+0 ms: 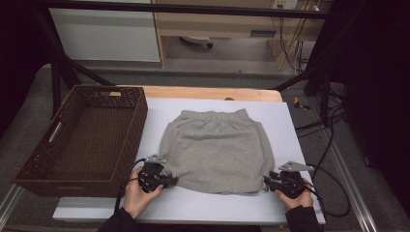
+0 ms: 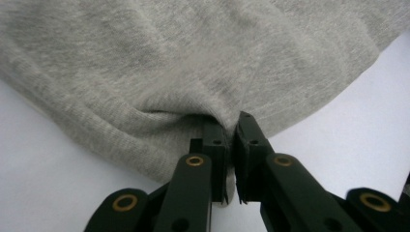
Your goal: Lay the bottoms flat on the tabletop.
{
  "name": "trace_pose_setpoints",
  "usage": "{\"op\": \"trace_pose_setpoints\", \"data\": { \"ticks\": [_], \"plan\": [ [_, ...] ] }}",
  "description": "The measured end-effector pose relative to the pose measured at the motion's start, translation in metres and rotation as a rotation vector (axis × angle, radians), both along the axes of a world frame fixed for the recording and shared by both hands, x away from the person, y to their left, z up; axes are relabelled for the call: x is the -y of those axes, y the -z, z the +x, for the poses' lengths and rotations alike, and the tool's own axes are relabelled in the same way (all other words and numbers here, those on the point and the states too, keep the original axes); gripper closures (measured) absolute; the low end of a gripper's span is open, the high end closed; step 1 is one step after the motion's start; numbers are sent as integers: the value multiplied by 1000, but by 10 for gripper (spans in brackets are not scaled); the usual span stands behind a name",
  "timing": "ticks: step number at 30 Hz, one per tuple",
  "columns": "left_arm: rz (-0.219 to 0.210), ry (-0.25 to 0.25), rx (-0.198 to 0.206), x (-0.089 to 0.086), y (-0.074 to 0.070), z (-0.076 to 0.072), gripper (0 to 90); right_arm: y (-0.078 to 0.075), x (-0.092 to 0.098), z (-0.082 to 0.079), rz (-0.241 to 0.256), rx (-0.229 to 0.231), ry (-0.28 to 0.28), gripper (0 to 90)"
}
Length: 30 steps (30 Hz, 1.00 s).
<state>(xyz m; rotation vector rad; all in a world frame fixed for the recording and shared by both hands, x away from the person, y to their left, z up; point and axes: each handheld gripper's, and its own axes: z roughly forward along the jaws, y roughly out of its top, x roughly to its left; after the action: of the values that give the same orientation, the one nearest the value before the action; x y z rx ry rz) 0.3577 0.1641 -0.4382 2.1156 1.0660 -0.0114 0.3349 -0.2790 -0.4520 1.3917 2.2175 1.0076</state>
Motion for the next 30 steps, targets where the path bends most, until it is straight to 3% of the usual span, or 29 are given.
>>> {"op": "trace_pose_setpoints", "data": {
  "ticks": [1,3,7,11,13,15,18,22,26,30],
  "plan": [
    [3,4,0,-2,-1,0,848,0,0,0,11,-10,1,816],
    [-6,-3,1,-5,-4,-2,848,-2,2,0,33,-30,-10,894],
    [-7,-3,5,-11,-12,-3,850,-20,14,-3,-16,-16,0,900],
    [6,7,-15,-12,-17,-5,850,-43,29,-5,-1,76,28,900],
    [24,9,-2,-9,-16,-6,849,-46,28,0,11,67,7,837],
    [36,10,-4,-6,-13,-7,848,-41,22,4,8,65,-10,671],
    [40,12,-9,-7,-10,-6,848,-32,21,5,9,84,3,601],
    [38,12,-5,-8,-10,-6,848,-26,35,-4,29,68,50,601],
    [44,12,8,-6,-9,-8,848,-13,36,-13,-2,31,47,549],
    [33,5,11,-7,-8,-7,847,0,27,-15,-9,-5,26,567]
  ]
}}
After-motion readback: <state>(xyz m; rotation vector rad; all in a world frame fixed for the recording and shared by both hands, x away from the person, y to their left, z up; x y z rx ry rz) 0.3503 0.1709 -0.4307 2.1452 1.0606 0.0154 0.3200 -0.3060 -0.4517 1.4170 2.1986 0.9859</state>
